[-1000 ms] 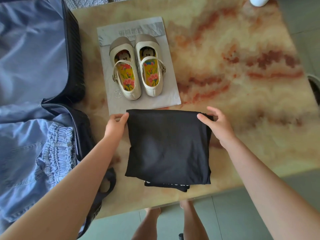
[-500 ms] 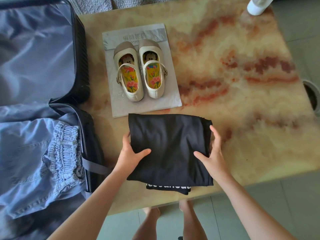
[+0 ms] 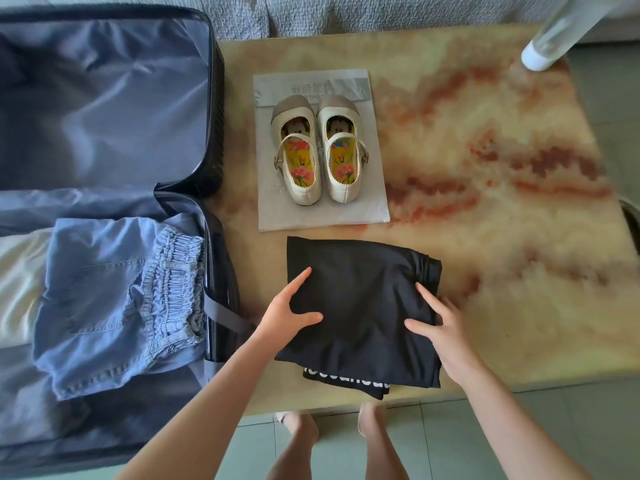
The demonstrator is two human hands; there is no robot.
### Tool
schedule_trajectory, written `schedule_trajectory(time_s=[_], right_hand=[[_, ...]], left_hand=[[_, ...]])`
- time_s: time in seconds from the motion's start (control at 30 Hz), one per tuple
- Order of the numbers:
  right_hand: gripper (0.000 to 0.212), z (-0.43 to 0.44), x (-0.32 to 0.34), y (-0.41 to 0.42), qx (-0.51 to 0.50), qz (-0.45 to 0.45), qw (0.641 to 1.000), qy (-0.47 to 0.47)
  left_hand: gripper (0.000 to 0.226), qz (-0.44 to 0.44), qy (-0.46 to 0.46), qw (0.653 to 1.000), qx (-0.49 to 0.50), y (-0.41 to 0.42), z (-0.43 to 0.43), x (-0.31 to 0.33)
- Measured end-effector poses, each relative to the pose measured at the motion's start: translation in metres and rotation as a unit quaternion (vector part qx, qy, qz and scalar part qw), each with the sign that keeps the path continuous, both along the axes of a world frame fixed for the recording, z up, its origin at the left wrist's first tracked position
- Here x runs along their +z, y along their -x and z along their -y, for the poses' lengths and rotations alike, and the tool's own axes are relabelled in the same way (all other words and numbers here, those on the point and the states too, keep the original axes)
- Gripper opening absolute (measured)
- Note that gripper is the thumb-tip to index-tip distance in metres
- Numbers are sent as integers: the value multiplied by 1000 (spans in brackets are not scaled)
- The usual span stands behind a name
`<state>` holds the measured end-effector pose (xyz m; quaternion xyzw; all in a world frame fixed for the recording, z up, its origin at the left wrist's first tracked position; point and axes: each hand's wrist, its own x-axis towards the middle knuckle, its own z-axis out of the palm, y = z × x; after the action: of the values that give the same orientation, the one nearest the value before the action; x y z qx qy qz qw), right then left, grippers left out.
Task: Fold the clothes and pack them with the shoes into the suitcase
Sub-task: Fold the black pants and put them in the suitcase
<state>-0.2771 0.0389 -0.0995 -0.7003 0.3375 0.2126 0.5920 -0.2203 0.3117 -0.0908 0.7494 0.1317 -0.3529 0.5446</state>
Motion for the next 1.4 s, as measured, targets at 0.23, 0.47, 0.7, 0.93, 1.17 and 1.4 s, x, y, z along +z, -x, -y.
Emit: schedule_trajectory(time_s=[0.23,0.47,0.7,0.93,1.17,1.4], right_hand=[[72,-4,25,-15,-1,-3,995,-100],[69,-54,95,-38,33,87,992,-86],[68,-163,163,-59,108,137,979,-103],[69,-298,158,-67,196,164,963,-84],[68,-388,214,-65,236,260,931,-102],[69,-445,228,-51,272,285,916,-74]], left_hand=[[79,24,22,999,36,1,-3,15],[73,104,34,989,101,-9,-48,90],[73,195,-23,970,141,0,-165,158],[75,181,-112,951,224,33,-279,144],[68,91,78,892,436,60,-326,125],[66,94,96,868,478,77,-375,130]])
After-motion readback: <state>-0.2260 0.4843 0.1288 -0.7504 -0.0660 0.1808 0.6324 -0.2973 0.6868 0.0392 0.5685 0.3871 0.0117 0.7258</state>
